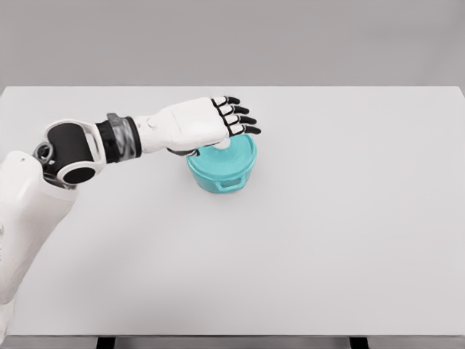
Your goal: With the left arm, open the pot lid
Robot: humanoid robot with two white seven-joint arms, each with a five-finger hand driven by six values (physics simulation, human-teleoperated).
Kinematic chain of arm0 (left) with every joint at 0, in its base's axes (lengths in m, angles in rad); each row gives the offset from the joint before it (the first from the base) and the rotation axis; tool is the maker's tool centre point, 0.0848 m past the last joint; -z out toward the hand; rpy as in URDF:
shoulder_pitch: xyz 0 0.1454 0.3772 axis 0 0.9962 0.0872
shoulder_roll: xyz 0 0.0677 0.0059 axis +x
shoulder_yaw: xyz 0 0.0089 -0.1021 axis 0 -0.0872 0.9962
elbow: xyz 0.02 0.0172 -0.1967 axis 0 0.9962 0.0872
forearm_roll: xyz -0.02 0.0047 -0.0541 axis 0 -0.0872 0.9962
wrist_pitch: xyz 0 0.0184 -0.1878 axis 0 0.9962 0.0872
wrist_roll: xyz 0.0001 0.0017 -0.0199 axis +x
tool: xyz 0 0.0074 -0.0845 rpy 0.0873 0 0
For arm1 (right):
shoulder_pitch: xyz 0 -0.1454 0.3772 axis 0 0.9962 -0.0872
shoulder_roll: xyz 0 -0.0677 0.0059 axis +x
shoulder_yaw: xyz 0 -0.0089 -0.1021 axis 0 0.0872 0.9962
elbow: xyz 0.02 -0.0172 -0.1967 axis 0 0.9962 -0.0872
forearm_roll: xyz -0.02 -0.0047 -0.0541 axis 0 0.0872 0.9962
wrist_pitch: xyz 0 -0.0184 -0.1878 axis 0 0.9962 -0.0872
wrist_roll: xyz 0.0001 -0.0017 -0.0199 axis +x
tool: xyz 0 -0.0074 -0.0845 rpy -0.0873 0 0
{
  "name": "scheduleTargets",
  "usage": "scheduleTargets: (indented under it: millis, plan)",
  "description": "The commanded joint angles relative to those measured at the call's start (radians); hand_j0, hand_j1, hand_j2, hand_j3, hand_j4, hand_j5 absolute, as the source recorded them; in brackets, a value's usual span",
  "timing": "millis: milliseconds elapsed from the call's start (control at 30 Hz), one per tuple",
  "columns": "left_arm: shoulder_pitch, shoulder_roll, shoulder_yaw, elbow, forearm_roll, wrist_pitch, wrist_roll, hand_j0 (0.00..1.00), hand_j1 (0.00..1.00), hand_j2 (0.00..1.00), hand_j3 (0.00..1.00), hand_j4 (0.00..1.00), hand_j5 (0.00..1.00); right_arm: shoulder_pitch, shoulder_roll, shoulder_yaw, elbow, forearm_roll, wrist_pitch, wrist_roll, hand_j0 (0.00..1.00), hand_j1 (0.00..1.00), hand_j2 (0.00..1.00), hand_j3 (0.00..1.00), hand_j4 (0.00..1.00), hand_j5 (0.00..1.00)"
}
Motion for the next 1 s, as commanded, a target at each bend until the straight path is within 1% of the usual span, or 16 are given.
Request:
scheduleTargets:
  millis: [0,67,200,333,467,967]
  plan:
    - [0.000,-0.003,-0.006,0.020,-0.011,0.003,0.001,1.00,1.00,1.00,1.00,1.00,1.00,0.000,0.000,0.000,0.000,0.000,0.000,0.000,1.00,1.00,1.00,1.00,1.00,1.00]
    - [-0.003,-0.009,-0.006,0.046,-0.014,0.003,0.001,1.00,1.00,1.00,1.00,1.00,1.00,0.000,0.000,0.000,0.000,-0.002,-0.001,0.000,1.00,1.00,1.00,1.00,1.00,1.00]
    - [-0.009,-0.017,-0.006,0.052,-0.019,0.003,0.001,1.00,1.00,1.00,1.00,1.00,1.00,0.000,0.000,0.000,0.000,-0.002,0.000,0.000,1.00,1.00,1.00,1.00,1.00,1.00]
    - [-0.014,-0.045,-0.006,0.069,-0.037,0.003,0.001,1.00,1.00,1.00,1.00,1.00,1.00,0.000,0.000,0.000,0.001,-0.002,-0.001,0.000,1.00,1.00,1.00,1.00,1.00,1.00]
    - [-0.029,-0.046,-0.008,0.073,-0.039,0.003,0.001,1.00,1.00,1.00,1.00,1.00,1.00,0.000,0.000,0.000,0.000,-0.002,-0.001,0.000,1.00,1.00,1.00,1.00,1.00,1.00]
    - [-0.029,-0.045,-0.006,0.079,-0.062,0.003,0.001,1.00,1.00,1.00,1.00,1.00,1.00,0.000,0.000,0.000,0.000,-0.002,0.000,0.000,1.00,1.00,1.00,1.00,1.00,1.00]
